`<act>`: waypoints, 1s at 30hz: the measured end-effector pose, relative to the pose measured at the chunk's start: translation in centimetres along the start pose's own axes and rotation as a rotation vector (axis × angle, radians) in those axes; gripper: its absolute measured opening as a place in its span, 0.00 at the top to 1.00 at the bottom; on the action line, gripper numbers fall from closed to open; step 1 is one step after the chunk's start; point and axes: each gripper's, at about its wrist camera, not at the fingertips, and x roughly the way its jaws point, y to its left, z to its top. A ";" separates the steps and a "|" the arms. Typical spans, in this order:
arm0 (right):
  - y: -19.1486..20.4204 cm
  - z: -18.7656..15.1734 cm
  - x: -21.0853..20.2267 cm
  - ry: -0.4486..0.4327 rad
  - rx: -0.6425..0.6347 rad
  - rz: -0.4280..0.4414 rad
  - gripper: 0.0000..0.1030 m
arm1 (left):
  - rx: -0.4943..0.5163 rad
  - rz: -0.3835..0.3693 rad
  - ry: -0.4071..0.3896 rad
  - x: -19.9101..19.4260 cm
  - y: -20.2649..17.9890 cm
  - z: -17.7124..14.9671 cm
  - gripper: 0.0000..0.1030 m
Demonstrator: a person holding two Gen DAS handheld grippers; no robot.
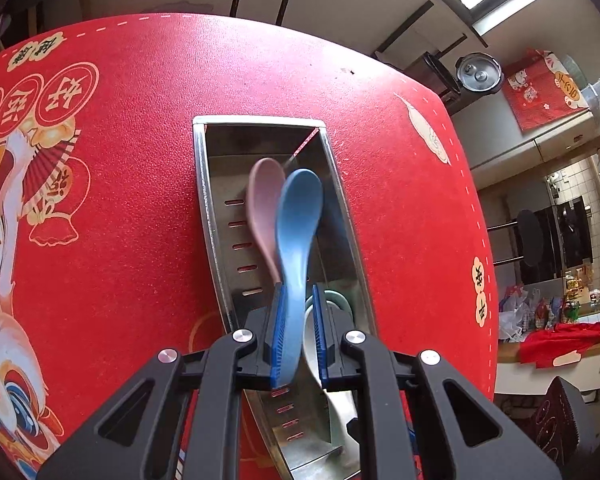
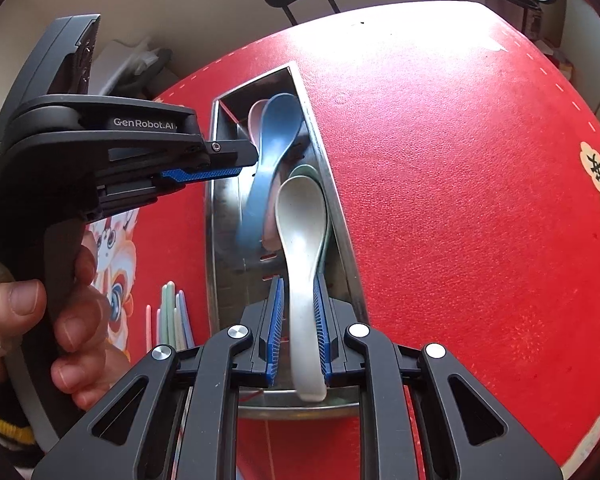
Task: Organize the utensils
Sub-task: 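Lower the blue and beige spoons into the steel caddy and open both tools, then move both open tools back over the pastel chopsticks on the mat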
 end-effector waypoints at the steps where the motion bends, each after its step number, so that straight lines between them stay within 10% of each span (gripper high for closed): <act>1: -0.1 0.0 -0.2 -0.001 0.004 0.006 0.84 | 0.008 -0.004 -0.005 -0.4 -0.1 0.1 0.86; 9: -0.1 -0.4 -3.3 -0.055 -0.003 0.002 0.82 | 0.081 -0.015 -0.095 -6.1 0.6 -0.5 0.52; 14: 1.1 -2.2 -5.2 -0.090 -0.062 0.005 0.48 | 0.145 0.019 -0.162 -10.4 2.5 -2.9 0.08; 30: 2.2 -8.2 -3.5 0.013 -0.230 -0.067 0.42 | 0.037 0.261 -0.101 -11.9 14.3 -17.5 0.06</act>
